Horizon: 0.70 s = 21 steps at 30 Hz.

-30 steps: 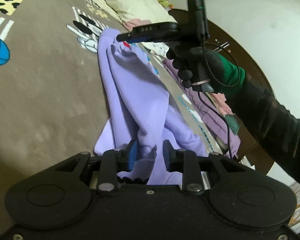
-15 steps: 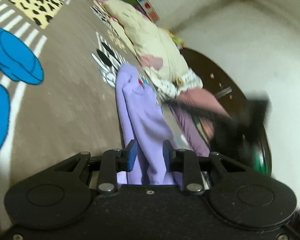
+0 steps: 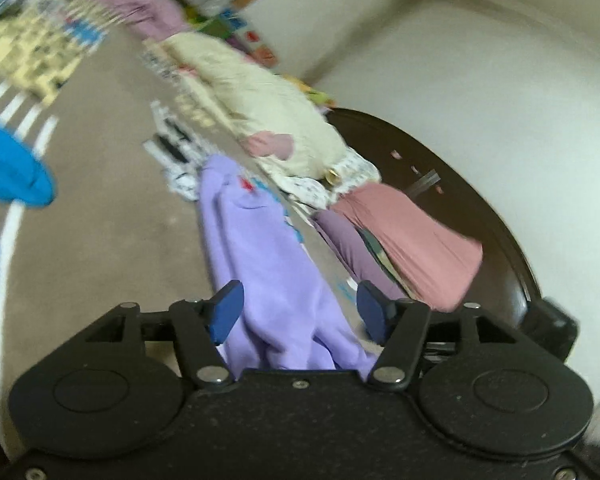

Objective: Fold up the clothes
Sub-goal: 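Move both tools to the ric-rac trimmed hem of the lavender sweatshirt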

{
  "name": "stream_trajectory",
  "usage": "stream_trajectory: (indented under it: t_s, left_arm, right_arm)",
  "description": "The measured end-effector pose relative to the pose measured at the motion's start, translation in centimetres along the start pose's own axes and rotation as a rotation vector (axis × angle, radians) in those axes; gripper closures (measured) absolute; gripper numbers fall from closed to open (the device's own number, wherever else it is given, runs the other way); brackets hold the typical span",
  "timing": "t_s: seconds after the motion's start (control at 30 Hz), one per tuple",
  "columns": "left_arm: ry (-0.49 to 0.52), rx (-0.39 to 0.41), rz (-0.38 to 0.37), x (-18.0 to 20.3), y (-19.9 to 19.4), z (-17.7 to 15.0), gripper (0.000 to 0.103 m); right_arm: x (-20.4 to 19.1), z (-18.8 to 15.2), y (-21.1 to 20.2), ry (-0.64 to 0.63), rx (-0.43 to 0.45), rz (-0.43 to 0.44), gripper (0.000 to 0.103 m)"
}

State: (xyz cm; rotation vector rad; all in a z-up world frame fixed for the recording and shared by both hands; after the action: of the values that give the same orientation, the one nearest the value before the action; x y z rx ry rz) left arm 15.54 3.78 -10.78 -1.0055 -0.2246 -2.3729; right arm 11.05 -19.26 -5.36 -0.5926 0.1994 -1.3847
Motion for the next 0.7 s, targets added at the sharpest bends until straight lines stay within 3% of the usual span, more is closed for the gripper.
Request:
stream_trajectory:
  t_s: [0.03,0.13,0.27,0.5,0.6,0.67,0.7]
  left_arm:
    - [0.050,-0.016,0.005,1.0,0.0,-0.1,0.037]
    - [0.289,-0.113,0.066,4.7,0.9,-0.7,0.030]
    - [0.642,-0.299,0.169,8.4,2.4,-3.3,0.029]
    - [1.188,-0.640,0.323,7.9,3.2,-10.4,0.029]
    - [1.422,-0.760,0.377,6.1,3.0,-12.5,0.029]
    - [1.417,-0.804,0.419,5.5,3.2,-12.5,0.029]
    - [1.287,-0.798,0.408,5.5,3.4,-11.3,0.029]
  right_arm:
    - [1.2,-0.3,-1.5,-0.027,0.022,-0.031,0.031]
    - [4.7,-2.0,-5.1,-0.141,0.058,-0.139,0.029]
    - [7.1,-5.7,-7.8,-0.314,0.043,-0.213,0.029]
    - [3.1,-12.5,-7.8,-0.665,0.048,-0.154,0.028]
    - [1.1,-14.1,-6.4,-0.718,0.058,-0.178,0.028]
    - [1.0,-14.1,-5.8,-0.677,0.060,-0.184,0.027]
    - [1.2,-13.9,-5.5,-0.649,0.054,-0.185,0.027]
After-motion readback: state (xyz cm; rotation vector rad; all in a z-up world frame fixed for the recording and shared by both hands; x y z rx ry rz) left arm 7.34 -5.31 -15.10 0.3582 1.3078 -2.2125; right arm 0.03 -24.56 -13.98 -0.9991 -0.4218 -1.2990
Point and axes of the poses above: each gripper's, at about its wrist camera, not at the fingertips, and y roughly the way its jaws point, x to its right, z to its top, the point moved 2 cm from there along y, roughly the way its jaws point, and after that the axes turned 13 degrees about -z, right-handed, at the moved point
